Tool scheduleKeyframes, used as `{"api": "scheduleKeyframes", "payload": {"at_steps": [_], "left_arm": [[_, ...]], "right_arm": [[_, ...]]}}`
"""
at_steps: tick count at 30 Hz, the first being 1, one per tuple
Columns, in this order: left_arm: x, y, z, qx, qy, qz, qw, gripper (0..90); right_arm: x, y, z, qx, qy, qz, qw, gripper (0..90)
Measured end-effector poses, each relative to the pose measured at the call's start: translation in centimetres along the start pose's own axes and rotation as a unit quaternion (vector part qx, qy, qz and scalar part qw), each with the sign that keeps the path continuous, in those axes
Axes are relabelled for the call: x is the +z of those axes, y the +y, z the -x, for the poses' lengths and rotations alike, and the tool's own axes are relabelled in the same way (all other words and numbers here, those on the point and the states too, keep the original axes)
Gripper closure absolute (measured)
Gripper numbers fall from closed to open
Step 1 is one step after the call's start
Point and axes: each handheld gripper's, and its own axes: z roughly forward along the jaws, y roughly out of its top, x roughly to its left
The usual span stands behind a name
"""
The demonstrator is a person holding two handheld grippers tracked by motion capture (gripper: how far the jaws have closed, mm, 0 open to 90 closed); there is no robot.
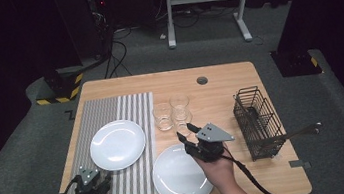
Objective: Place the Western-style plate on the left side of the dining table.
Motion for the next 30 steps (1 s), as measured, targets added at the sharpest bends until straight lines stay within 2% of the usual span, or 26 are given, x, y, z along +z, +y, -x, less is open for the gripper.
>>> {"api": "scheduleKeyframes", "payload": {"at_steps": [4,12,19,21,22,24,30], "left_arm": [[0.1,0.0,-0.4,-0.007,-0.003,0.003,1.0000,51.8],[0.3,0.0,-1.0,0.001,-0.005,0.006,1.0000,48.9],[0.5,0.0,-1.5,0.000,-0.014,0.007,0.9999,44.5],[0.5,-0.2,-1.7,-0.012,-0.022,0.014,0.9996,43.8],[0.5,-0.3,-1.7,-0.010,-0.023,0.015,0.9996,43.3],[0.6,-0.3,-1.6,-0.006,-0.021,0.016,0.9996,42.7],[0.5,-0.4,-1.7,-0.012,-0.021,0.018,0.9995,42.5]], "right_arm": [[-0.5,0.1,0.5,-0.001,-0.001,0.000,1.0000,54.0],[-1.3,0.9,1.6,0.006,-0.007,0.000,1.0000,54.3],[-1.8,1.6,2.1,0.000,-0.026,0.007,0.9996,55.1],[-1.9,1.7,2.2,-0.005,-0.030,0.009,0.9995,56.4],[-2.0,1.8,2.3,-0.006,-0.030,0.009,0.9995,56.9],[-2.2,2.0,2.4,-0.010,-0.033,0.013,0.9993,57.2],[-2.6,2.4,2.6,-0.013,-0.036,0.016,0.9991,57.9]]}}
